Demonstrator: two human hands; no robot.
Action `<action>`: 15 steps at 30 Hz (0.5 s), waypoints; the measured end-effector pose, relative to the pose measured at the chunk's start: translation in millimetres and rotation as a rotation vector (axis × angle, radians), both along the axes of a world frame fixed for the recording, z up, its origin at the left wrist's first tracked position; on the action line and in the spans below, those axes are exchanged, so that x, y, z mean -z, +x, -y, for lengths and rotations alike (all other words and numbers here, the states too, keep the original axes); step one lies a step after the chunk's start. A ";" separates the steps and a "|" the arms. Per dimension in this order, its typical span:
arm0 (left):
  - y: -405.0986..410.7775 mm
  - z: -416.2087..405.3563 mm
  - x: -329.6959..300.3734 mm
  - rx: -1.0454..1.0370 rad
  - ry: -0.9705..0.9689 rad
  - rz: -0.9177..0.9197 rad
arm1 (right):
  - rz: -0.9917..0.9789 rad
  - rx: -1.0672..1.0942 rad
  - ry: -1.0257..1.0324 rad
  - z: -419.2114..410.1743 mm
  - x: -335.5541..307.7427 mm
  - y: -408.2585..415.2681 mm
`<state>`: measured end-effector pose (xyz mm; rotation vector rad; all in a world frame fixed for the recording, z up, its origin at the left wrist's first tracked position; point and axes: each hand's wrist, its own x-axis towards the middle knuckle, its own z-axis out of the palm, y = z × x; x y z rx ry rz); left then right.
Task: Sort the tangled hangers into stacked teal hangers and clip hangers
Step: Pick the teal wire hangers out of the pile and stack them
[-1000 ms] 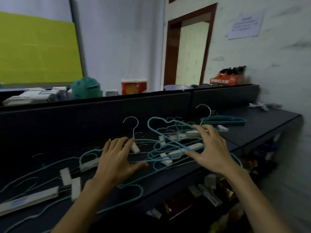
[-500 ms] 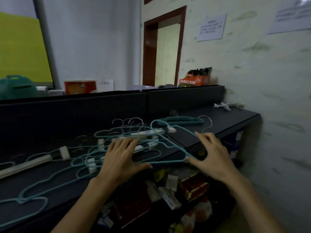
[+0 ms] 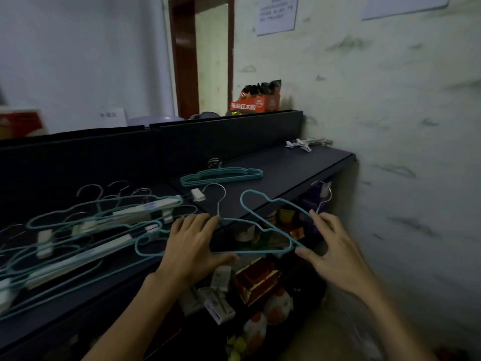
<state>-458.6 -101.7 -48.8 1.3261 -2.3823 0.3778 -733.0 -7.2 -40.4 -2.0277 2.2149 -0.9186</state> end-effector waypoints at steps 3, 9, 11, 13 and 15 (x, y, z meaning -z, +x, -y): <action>-25.1 27.0 0.1 0.027 0.006 0.008 | 0.009 0.032 0.013 14.9 4.8 -20.8; -69.1 96.3 -27.5 0.070 -0.040 -0.053 | -0.029 0.077 -0.050 70.4 -19.4 -56.7; -78.0 121.5 -37.1 0.066 -0.051 -0.070 | -0.042 0.088 -0.088 92.8 -29.4 -64.1; -80.8 144.1 -41.9 0.051 -0.057 -0.067 | -0.051 0.093 -0.119 114.0 -33.6 -69.2; -77.8 164.0 -44.0 0.017 -0.059 -0.070 | -0.059 0.076 -0.142 136.5 -32.8 -71.3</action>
